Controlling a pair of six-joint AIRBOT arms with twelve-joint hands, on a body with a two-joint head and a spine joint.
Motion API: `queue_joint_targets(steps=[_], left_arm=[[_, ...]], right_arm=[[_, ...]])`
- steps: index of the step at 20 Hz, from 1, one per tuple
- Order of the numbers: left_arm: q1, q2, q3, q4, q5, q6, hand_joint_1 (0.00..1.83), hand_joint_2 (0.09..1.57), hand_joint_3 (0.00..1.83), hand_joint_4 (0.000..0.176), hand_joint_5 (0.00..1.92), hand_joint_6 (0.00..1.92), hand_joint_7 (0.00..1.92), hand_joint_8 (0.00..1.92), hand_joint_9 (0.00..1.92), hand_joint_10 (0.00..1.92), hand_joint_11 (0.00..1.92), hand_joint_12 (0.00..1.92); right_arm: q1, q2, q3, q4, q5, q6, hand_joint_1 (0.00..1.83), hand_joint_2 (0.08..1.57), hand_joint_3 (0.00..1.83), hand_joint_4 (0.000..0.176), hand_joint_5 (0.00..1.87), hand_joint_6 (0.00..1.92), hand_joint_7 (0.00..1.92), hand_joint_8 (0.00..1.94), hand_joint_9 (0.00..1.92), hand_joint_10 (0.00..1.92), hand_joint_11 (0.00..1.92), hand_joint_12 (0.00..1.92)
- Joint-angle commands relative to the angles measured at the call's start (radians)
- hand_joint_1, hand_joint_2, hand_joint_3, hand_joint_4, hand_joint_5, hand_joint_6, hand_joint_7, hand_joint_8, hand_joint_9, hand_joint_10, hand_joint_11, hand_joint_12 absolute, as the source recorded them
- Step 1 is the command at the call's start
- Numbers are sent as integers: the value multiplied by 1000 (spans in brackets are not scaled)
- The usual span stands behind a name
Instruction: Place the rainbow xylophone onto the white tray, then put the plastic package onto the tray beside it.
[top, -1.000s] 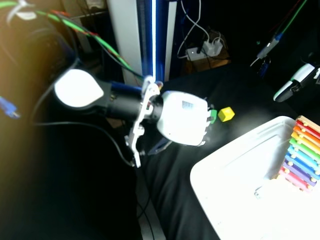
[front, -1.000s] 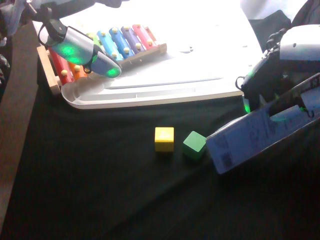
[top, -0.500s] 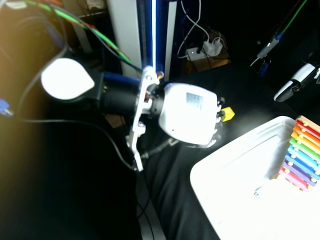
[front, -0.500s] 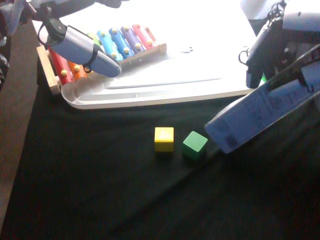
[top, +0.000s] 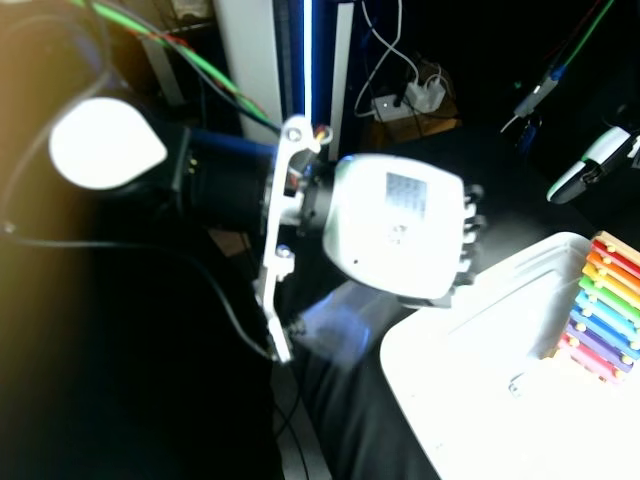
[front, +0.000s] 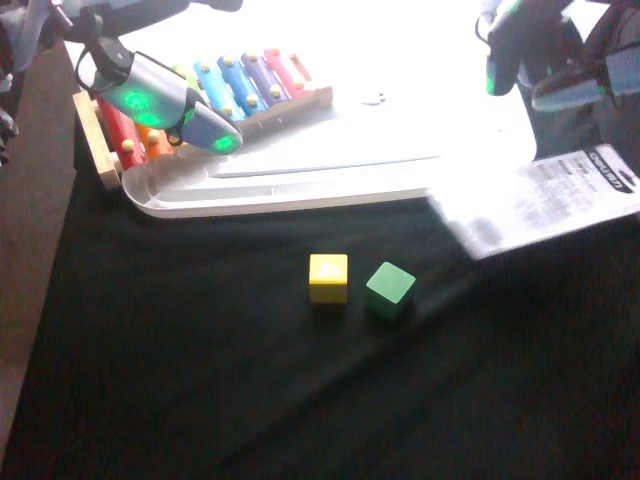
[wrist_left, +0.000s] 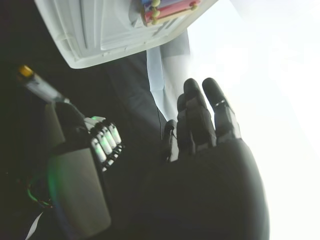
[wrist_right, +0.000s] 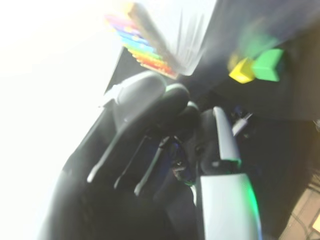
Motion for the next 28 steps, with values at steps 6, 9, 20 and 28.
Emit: queue_joint_targets(steps=[6,9,20,28], left_arm=[[-10,8,-2,-32,-92,0,888,795,1,106,0,0,325,5,440,6,0,1060],[-1,10,-3,-34,-92,0,917,804,3,117,0,0,297,0,438,4,0,1034],[13,20,-11,-43,-92,-1,980,810,0,138,0,0,244,3,401,7,0,956],[22,23,-13,-53,-92,-1,991,833,6,176,0,0,238,1,414,4,0,931]], right_arm=[[80,-11,7,18,9,1,1200,1069,0,0,1078,794,1154,1854,1396,1883,1466,1915],[79,-11,5,19,8,2,1348,1094,0,0,1075,654,1114,1018,877,1395,795,1641],[7,56,-61,-10,8,13,1264,932,0,0,888,74,1039,160,1162,122,906,983],[-70,106,-113,-11,9,22,809,738,7,3,155,0,176,0,207,0,31,684]])
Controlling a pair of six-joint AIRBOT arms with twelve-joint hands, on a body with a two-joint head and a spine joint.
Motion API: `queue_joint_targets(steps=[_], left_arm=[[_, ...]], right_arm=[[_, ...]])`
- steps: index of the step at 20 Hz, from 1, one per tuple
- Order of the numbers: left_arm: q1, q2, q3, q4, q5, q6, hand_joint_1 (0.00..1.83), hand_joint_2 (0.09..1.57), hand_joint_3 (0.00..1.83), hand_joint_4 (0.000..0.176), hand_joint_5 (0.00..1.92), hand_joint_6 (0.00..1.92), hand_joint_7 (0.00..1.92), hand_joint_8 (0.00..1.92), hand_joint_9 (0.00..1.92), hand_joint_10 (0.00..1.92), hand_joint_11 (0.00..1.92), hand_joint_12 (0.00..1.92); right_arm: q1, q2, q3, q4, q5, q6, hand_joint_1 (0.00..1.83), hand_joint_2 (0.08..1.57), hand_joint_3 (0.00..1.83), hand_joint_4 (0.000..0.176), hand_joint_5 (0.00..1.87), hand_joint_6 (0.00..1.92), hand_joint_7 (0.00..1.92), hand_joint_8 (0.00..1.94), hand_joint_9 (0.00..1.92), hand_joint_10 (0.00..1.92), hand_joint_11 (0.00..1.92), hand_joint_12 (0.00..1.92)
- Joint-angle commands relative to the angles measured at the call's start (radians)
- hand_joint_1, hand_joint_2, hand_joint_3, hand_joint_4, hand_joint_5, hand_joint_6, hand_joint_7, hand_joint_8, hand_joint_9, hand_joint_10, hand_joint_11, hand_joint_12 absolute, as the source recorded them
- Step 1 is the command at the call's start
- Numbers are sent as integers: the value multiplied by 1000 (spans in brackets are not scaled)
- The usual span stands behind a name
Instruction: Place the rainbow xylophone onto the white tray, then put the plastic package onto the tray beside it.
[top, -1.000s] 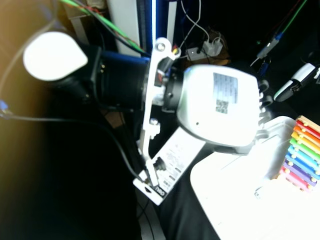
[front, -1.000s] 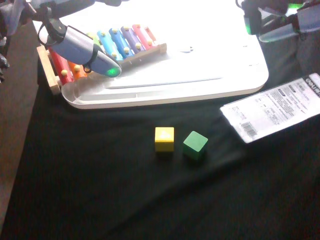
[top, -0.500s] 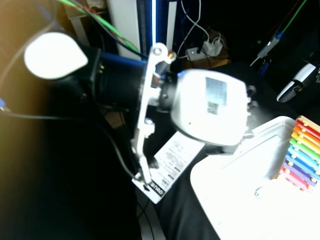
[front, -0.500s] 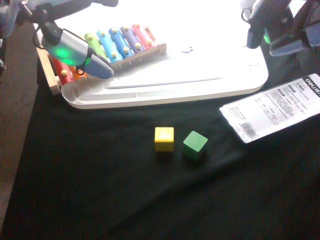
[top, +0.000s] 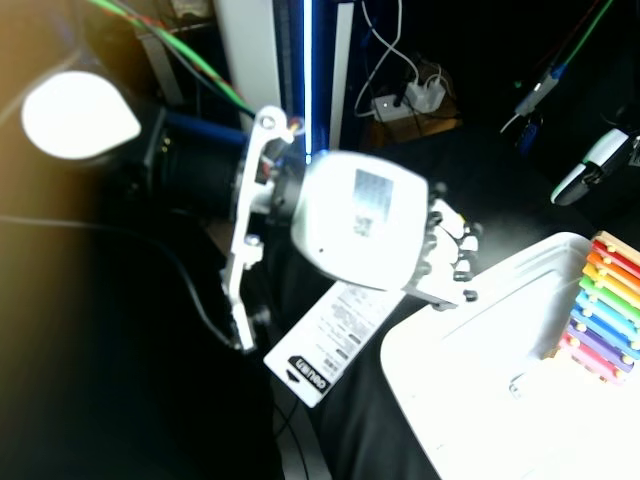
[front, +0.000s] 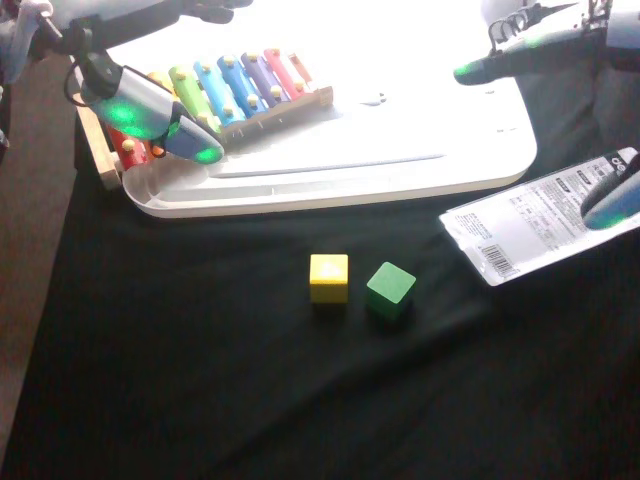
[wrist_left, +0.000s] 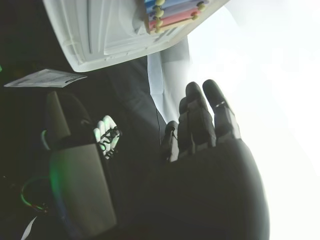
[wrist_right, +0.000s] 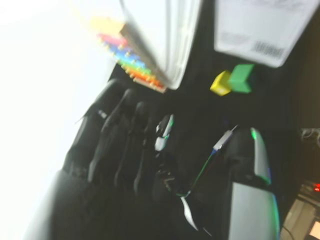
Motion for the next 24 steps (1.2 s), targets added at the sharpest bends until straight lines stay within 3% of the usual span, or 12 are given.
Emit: queue_joint_targets(steps=[1,2,4,6,8,13,15,17,18,19,21,24], left_arm=[[-5,5,-1,-31,-89,-1,1007,833,4,176,0,0,234,0,404,1,0,906],[-5,5,-2,-31,-89,-1,982,841,4,176,0,0,216,0,386,0,0,864],[-5,5,-3,-31,-88,-1,971,847,3,176,0,0,214,6,359,3,0,807],[-5,4,-3,-31,-88,-1,976,839,0,176,0,0,231,6,361,4,0,799],[-3,4,-5,-31,-87,0,945,838,1,174,0,0,229,1,375,6,0,840],[-1,4,-6,-31,-84,0,908,811,0,161,0,0,232,1,354,0,0,845],[1,5,-7,-31,-84,0,877,814,0,141,0,0,231,1,357,2,0,882],[1,5,-7,-31,-84,0,891,807,0,158,0,0,257,7,400,16,0,920],[1,5,-7,-31,-84,0,889,808,0,154,0,0,258,7,403,16,0,920],[1,5,-7,-31,-84,0,876,819,3,142,0,0,250,2,387,7,0,891],[2,5,-9,-31,-83,0,895,828,4,157,0,0,254,2,389,6,0,840],[3,5,-10,-31,-84,0,902,845,4,153,0,0,245,1,388,3,0,846]], right_arm=[[3,2,-4,68,38,2,781,739,6,25,133,0,136,0,163,0,12,668],[-2,2,-4,55,38,14,823,697,2,2,150,0,215,1,229,7,65,629],[-6,-7,1,-10,37,68,791,633,2,44,101,0,214,0,259,2,253,506],[-23,-32,21,-69,34,125,787,636,0,14,128,0,292,2,349,10,370,347],[-41,-55,39,-94,26,150,766,680,0,31,117,0,247,0,268,0,232,316],[-97,-90,70,-110,-5,176,773,590,0,46,121,2,291,0,344,0,52,1079],[-114,-107,89,-112,-10,186,776,609,5,39,108,0,228,1,271,0,1,1073],[-121,-113,92,-120,-19,187,748,615,4,51,99,1,260,10,318,17,45,1120],[-122,-118,94,-133,-31,187,744,623,1,35,104,0,310,5,375,18,125,1084],[-122,-124,97,-147,-42,187,744,631,0,41,98,0,317,1,384,9,130,1024],[-122,-140,109,-162,-57,187,743,648,0,42,85,0,365,0,454,9,283,915],[-122,-152,119,-168,-76,187,728,649,2,44,102,0,401,0,495,2,400,739]])
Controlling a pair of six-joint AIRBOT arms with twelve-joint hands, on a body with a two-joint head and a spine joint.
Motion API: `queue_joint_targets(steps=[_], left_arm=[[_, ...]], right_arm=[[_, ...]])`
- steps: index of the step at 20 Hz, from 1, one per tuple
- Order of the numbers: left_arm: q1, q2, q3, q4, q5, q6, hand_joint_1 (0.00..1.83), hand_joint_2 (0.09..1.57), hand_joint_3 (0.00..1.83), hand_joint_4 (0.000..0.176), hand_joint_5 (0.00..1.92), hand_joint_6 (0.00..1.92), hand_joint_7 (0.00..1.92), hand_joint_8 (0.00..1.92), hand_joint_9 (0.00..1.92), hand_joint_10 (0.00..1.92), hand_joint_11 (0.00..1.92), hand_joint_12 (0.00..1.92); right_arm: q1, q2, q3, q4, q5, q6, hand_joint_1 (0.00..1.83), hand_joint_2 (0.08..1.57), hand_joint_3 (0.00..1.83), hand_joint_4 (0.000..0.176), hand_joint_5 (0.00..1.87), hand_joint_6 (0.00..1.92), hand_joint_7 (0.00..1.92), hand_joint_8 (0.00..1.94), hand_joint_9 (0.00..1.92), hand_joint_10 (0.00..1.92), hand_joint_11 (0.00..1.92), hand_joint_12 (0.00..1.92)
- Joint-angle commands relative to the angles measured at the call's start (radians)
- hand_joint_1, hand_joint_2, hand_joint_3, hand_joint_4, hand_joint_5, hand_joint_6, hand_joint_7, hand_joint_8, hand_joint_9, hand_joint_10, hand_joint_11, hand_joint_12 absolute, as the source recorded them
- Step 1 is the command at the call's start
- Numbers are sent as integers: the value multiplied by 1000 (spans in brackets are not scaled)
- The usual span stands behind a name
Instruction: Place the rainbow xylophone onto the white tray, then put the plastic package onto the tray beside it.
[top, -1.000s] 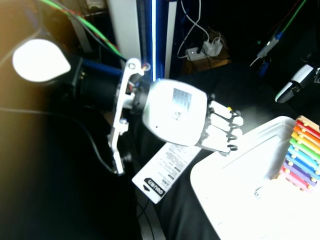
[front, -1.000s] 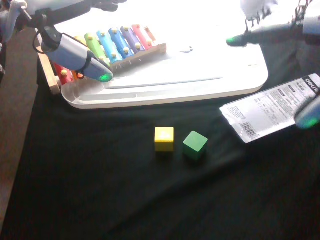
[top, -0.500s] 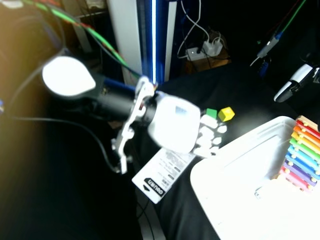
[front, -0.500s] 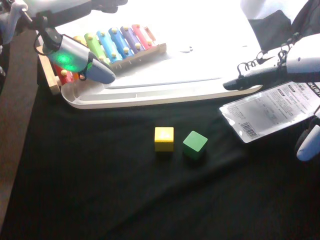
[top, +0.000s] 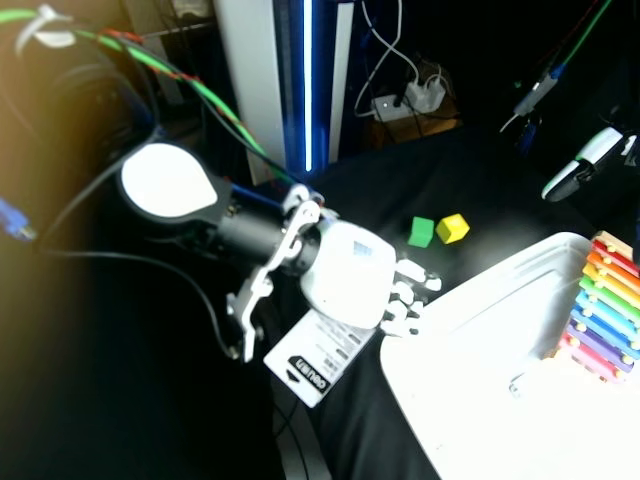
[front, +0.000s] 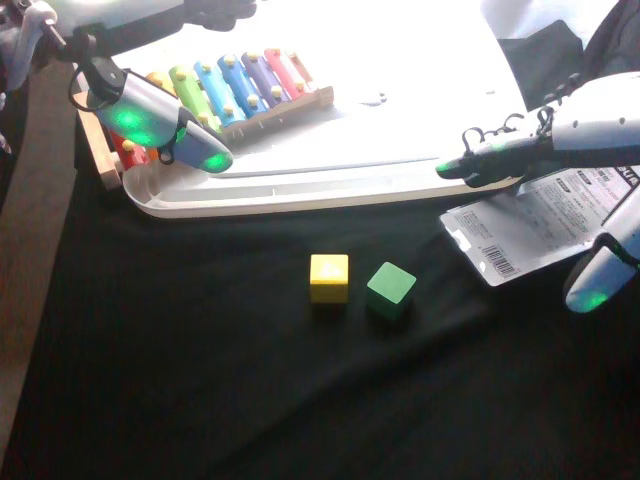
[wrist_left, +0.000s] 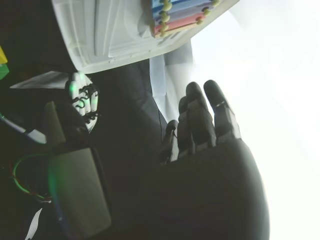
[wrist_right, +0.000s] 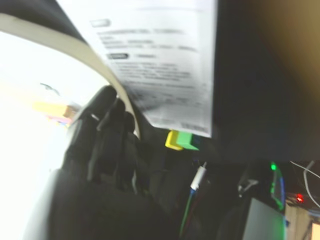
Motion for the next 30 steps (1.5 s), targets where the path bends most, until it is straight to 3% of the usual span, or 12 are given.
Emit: queue_joint_targets(steps=[1,5,6,10,11,16,19,22,25,26,27,30], left_arm=[[-5,5,-3,-30,-90,0,896,844,2,163,0,0,242,0,388,2,0,829],[-2,5,-5,-30,-95,0,922,851,2,155,0,0,249,2,412,9,0,868],[-2,5,-7,-30,-100,0,923,849,1,152,0,0,251,2,416,9,0,883],[-2,5,-9,-30,-103,0,907,842,0,148,0,0,261,1,407,1,0,860],[-2,5,-9,-30,-103,0,908,848,2,146,0,0,246,0,393,0,0,834],[-2,5,-10,-30,-105,0,928,850,0,134,0,0,239,1,392,2,0,854],[0,5,-10,-30,-105,0,924,843,0,150,1,0,250,3,398,3,0,852],[0,5,-10,-30,-105,0,914,843,0,154,0,0,247,0,403,3,0,865],[0,5,-10,-30,-106,0,928,844,0,151,0,0,249,0,408,3,0,892],[1,5,-10,-30,-106,0,920,847,1,150,0,0,249,0,408,3,0,893],[1,5,-10,-30,-106,0,909,840,0,148,6,2,259,4,418,7,0,895],[2,5,-10,-30,-107,0,910,848,2,150,0,0,254,1,407,1,0,874]], right_arm=[[6,-6,9,32,-3,4,747,650,2,39,113,4,428,12,520,12,407,736],[6,-34,36,24,-23,4,750,660,0,48,130,1,465,11,534,12,345,778],[6,-39,39,17,-30,5,775,659,1,30,153,0,540,5,598,22,327,904],[-4,-45,39,-1,-44,6,851,652,0,49,172,0,605,8,663,28,307,1180],[-9,-46,40,-2,-45,8,861,651,0,37,195,1,660,21,718,56,341,1271],[-12,-55,43,-101,-46,83,899,606,0,52,215,4,532,0,544,0,271,1015],[-12,-57,39,-123,-46,90,951,660,0,55,225,0,521,1,565,3,331,907],[-12,-58,39,-126,-46,90,1215,867,3,0,442,3,546,2,552,4,426,697],[-12,-59,39,-130,-46,90,1549,965,0,0,698,0,862,17,882,46,596,686],[-12,-60,39,-132,-46,90,1606,1061,2,0,753,35,866,819,907,921,762,1330],[-12,-62,40,-134,-46,90,1618,1130,2,0,772,24,744,1179,797,1303,736,1532],[-12,-65,42,-136,-46,90,1623,1147,0,0,795,14,701,1349,751,1398,759,1547]])
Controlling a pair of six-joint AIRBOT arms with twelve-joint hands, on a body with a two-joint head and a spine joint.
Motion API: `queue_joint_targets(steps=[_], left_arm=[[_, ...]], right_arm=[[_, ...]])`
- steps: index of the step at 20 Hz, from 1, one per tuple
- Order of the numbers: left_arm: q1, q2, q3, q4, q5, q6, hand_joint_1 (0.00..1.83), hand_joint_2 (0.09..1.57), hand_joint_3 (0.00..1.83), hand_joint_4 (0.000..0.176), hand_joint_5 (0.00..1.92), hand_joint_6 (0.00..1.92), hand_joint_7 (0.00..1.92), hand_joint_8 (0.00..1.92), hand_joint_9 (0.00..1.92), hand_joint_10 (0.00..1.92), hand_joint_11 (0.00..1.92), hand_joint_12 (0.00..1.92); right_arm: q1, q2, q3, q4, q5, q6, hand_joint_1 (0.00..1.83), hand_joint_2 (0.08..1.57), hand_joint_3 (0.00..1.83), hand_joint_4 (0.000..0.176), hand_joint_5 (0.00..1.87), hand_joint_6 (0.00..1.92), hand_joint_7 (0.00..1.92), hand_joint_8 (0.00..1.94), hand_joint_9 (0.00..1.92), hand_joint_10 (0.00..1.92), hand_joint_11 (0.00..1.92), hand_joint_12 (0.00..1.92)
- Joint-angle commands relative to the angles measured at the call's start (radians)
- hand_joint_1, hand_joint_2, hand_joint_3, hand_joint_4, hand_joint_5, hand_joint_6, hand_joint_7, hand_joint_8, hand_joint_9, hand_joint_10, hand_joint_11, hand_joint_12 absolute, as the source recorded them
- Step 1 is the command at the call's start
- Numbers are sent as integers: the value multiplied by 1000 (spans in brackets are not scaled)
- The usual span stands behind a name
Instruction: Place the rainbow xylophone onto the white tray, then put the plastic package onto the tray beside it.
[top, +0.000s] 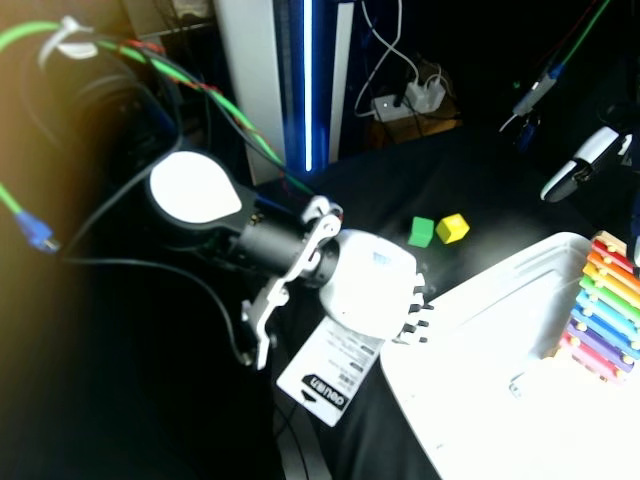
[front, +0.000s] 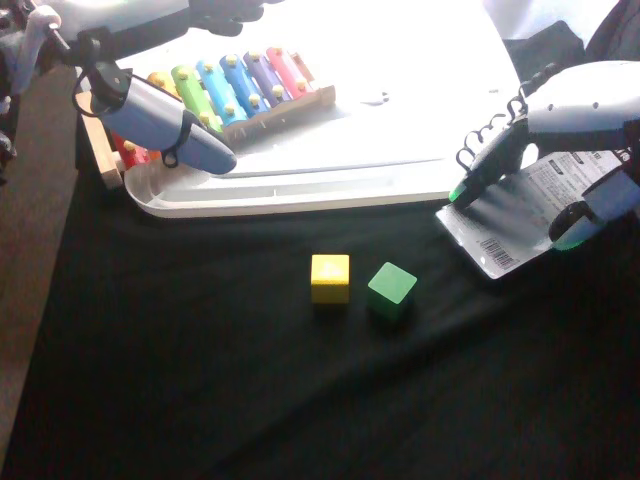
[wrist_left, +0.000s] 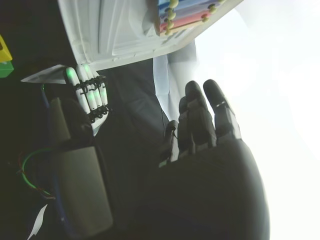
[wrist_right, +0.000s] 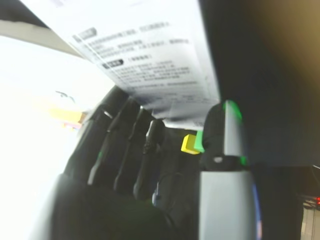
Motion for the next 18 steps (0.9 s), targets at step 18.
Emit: queue_joint_targets(steps=[18], left_arm=[[5,4,1,-30,-91,0,898,840,0,156,0,0,263,0,415,1,0,884]], right_arm=[[-8,47,-63,138,33,-122,1489,1123,0,0,914,27,849,1166,867,1286,588,1396]])
